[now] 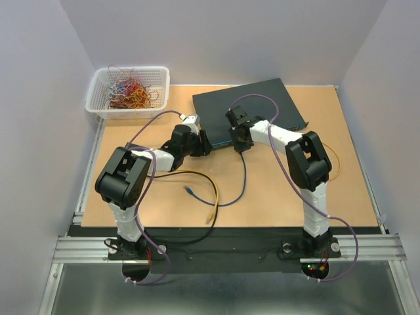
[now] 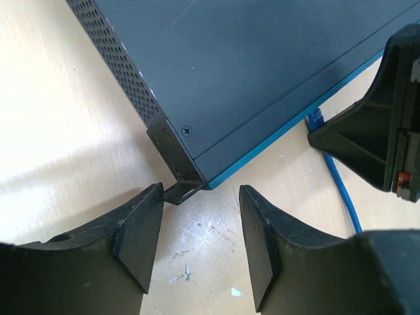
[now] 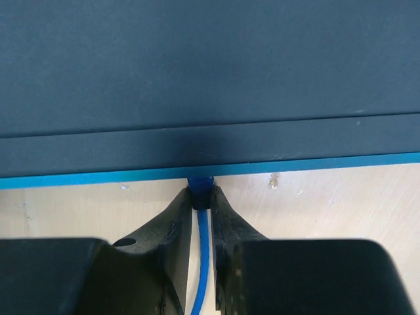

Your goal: Insert the plug into the switch port

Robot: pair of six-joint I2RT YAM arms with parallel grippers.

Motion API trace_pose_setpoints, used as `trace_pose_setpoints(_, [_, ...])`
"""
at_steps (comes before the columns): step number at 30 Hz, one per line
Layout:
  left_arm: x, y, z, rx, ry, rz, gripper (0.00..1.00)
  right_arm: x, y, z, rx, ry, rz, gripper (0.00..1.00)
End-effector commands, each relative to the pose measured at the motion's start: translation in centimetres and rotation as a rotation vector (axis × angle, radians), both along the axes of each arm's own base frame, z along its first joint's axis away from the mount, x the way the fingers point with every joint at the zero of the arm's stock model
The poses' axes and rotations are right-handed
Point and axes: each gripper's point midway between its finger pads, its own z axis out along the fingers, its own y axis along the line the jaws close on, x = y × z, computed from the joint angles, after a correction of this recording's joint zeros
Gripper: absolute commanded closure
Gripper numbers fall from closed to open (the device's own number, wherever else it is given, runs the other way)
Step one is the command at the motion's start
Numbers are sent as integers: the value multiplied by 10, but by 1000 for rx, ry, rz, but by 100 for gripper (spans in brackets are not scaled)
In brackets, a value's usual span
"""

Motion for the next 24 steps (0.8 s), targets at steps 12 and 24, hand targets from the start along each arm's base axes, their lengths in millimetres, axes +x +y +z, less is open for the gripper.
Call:
trace_pose_setpoints(12, [-5,4,8,24,-25,-1,41,44,-7,18,-58,-91,-65,100])
trace_pose_setpoints(24, [-5,5,6,30,-23,3,41,57,6,36,9,-129,-79,100])
